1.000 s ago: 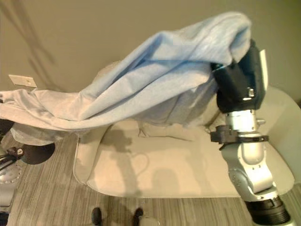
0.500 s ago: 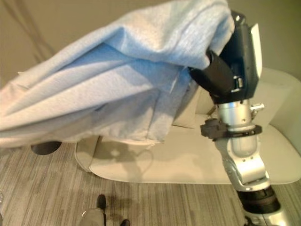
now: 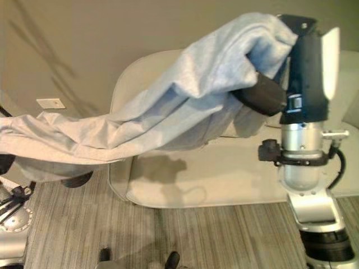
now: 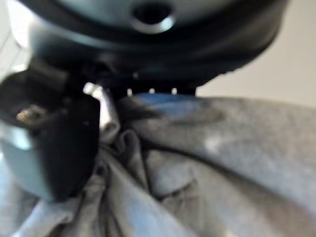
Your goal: Hang the clothes on the sofa on the clothes rack.
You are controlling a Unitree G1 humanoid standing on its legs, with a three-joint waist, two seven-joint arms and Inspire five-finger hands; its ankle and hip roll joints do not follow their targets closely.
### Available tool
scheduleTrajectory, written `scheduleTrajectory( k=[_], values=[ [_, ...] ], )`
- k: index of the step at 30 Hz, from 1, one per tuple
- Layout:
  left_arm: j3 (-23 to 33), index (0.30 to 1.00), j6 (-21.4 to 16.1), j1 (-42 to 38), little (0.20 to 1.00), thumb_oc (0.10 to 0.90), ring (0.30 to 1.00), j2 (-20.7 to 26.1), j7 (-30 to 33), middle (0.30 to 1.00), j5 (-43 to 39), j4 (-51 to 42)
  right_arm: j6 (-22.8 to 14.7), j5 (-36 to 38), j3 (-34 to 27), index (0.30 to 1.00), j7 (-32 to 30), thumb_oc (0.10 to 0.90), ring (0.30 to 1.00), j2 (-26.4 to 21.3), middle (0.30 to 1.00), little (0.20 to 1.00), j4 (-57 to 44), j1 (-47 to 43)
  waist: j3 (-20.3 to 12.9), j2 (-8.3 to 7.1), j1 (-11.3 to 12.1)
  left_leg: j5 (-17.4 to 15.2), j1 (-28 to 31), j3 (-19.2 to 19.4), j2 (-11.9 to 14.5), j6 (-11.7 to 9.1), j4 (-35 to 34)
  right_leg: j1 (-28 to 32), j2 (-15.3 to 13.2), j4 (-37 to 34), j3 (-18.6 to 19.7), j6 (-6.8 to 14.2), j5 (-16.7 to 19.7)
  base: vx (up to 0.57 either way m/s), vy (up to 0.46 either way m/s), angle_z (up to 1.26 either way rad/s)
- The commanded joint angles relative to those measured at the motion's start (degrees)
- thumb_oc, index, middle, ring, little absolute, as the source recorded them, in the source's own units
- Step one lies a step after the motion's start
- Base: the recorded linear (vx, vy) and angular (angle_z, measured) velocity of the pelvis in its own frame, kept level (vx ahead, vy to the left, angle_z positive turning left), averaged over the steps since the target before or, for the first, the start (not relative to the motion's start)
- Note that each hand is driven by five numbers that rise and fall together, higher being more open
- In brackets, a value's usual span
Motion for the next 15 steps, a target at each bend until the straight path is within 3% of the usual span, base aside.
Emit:
scheduleTrajectory(
  k=[1,3,4,6,9,10,11,12,14,15],
  values=[
    [1.7,0.3,-3.5,0.5,0.3,0.4,0.3,5.1,1.8,0.3,1.2,-6.8,-3.1,-2.3,-1.4,0.3,-6.3,0.4,0.3,-1.4,0.3,0.3,-1.3,-4.4,-7.4,-0.58,1.6,9.3,-1.2,-1.9,-1.7,1.9,-5.1,2.4,-7.2,-2.1,5.1,9.5,-3.7,0.08,0.356,0.41],
    [1.0,0.3,-3.7,1.1,0.3,0.4,0.3,4.9,0.9,0.3,1.5,-7.5,-2.9,-2.7,-1.7,0.3,-6.4,0.4,0.3,-1.0,0.3,0.3,-1.6,-3.6,-7.6,-0.3,1.5,7.4,-0.8,-1.9,-2.0,2.0,-4.8,3.0,-8.2,-1.7,4.9,10.2,-3.8,0.09,0.255,0.26],
    [0.1,0.3,-4.0,1.3,0.3,0.4,0.3,5.1,-0.1,0.3,1.5,-7.6,-2.7,-3.2,-2.1,0.3,-6.6,0.4,0.3,-0.6,0.3,0.3,-1.5,-3.0,-7.8,-0.03,1.3,4.4,-1.1,-0.9,-2.2,2.5,-4.7,3.9,-9.5,-1.6,4.4,10.8,-3.7,0.12,0.308,0.22],
    [-2.0,0.3,-4.7,0.4,0.3,0.4,0.3,6.0,-1.2,0.3,1.2,-7.1,-1.2,-4.2,-2.5,0.3,-6.2,0.4,0.3,1.6,0.3,0.3,-1.9,-0.9,-7.5,-0.9,1.4,0.5,-1.5,-1.1,-4.8,3.8,-2.0,4.9,-12.7,-0.4,4.3,11.4,-2.6,0.1,0.416,0.44],
    [-4.5,0.3,-4.6,-1.2,0.3,0.4,0.3,7.2,-3.7,0.3,1.3,-8.6,0.6,-6.9,-2.7,0.3,-6.3,0.4,0.3,5.1,0.3,0.3,-2.2,0.1,-7.4,-3.43,2.2,-4.7,-3.4,-2.0,-10.0,7.1,1.4,4.9,-17.6,3.7,3.3,12.2,-1.3,0.07,0.402,0.66],
    [-5.8,0.3,-3.8,-3.2,0.3,0.4,0.3,9.3,-3.0,0.3,3.6,-8.0,1.5,-8.6,-1.5,0.3,-7.2,0.4,0.3,6.4,0.3,0.3,-1.4,-1.5,-7.0,-4.75,2.1,-6.9,-3.2,-2.4,-13.5,10.0,1.3,2.7,-20.6,9.0,4.1,12.3,0.3,0.07,0.352,0.65],
    [-5.8,0.3,-3.8,-3.4,0.3,0.4,0.3,9.5,-2.8,0.3,3.7,-7.7,1.5,-8.8,-1.3,0.3,-7.3,0.4,0.3,6.6,0.3,0.3,-1.3,-1.9,-6.9,-5.29,2.2,-7.0,-3.2,-2.0,-14.1,10.3,1.3,2.1,-21.4,10.0,4.6,12.6,0.0,0.09,0.483,0.48],
    [-5.9,0.3,-2.7,-4.7,0.3,0.4,0.3,10.1,-2.0,0.3,4.5,-8.0,3.4,-11.2,-0.1,0.3,-8.6,0.4,0.3,6.9,0.3,0.3,-0.2,-3.9,-6.8,-5.92,2.4,-8.1,-1.5,-0.9,-16.3,12.0,0.3,0.2,-23.5,14.4,3.8,12.9,4.0,0.04,0.255,0.29],
    [-5.3,0.3,-2.0,-5.3,0.3,0.4,0.3,10.4,-1.5,0.3,5.2,-8.0,4.1,-12.7,1.0,0.3,-9.3,0.4,0.3,6.9,0.3,0.3,0.3,-5.6,-6.5,-6.45,2.7,-8.6,-0.1,0.2,-18.0,13.5,-0.6,-0.9,-25.5,17.1,3.3,13.3,5.4,0.09,0.325,-0.04],
    [-5.2,0.3,-1.3,-6.1,0.3,0.4,0.3,10.7,-1.2,0.3,6.6,-8.0,3.8,-13.5,1.2,0.3,-9.6,0.4,0.3,6.8,0.3,0.3,0.7,-6.2,-6.6,-6.35,2.6,-10.1,1.4,0.2,-18.7,14.0,-1.2,-1.1,-25.4,20.0,3.3,14.0,4.4,0.11,0.371,-0.23]
  ],
)
